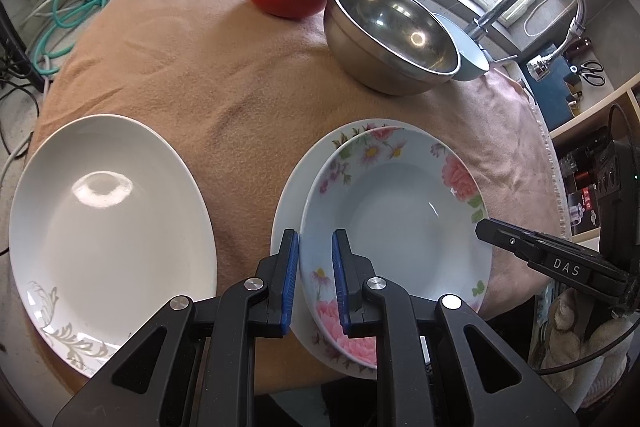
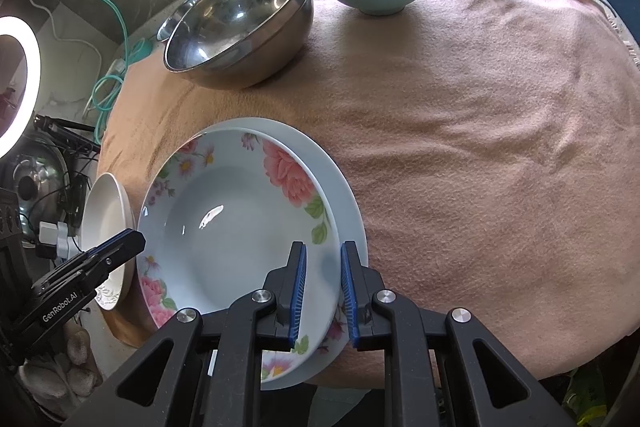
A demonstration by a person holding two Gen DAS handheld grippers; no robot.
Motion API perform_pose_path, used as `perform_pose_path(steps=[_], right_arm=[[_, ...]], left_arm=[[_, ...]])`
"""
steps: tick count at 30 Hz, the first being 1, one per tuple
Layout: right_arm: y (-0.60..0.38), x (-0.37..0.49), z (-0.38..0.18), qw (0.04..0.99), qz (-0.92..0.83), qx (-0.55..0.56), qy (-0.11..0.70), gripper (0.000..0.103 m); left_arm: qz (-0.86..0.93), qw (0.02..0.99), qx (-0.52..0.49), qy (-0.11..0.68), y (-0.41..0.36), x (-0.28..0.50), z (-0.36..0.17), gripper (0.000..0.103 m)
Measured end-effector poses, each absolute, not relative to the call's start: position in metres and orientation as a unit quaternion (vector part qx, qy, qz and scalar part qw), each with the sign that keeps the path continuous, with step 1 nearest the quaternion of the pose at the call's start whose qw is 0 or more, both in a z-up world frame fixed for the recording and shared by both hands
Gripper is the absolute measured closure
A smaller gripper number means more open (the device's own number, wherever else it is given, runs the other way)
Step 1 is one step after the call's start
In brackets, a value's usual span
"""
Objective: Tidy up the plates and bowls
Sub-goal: 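Open both tools and release the rose-patterned plate on the stack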
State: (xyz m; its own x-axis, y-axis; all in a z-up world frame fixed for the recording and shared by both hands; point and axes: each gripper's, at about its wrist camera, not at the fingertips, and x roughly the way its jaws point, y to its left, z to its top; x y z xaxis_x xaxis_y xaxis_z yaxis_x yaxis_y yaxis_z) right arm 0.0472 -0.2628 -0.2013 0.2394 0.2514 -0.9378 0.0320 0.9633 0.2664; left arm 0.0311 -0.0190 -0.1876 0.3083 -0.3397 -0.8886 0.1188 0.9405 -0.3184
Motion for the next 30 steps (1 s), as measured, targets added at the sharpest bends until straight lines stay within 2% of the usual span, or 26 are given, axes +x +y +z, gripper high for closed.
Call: perform_pose_path(steps=[10, 12, 13, 30], right_arm=[[-0.265, 0.043, -0.189, 0.791, 0.068, 0.119, 0.596, 0.085], [-0.266, 0.042, -0.184, 0.797, 0.069, 0.121, 0.588, 0.077], [-0.266, 0.042, -0.181, 0.801, 0.070, 0.120, 0.583, 0.077], [-0.215, 0.042, -0.152, 0.836, 0.138, 0.083, 0.524, 0.076]], left_arm=[[-0.138, 0.807, -0.110, 0.564, -0.007, 0.028, -0.180, 0.088], [-0.135, 0.807, -0.117, 0.563, -0.002, 0.027, -0.179, 0.088], [-0.132, 0.808, -0.119, 0.562, 0.001, 0.027, -0.178, 0.088], [-0.057, 0.829, -0.164, 0.532, 0.067, 0.004, -0.164, 0.088]])
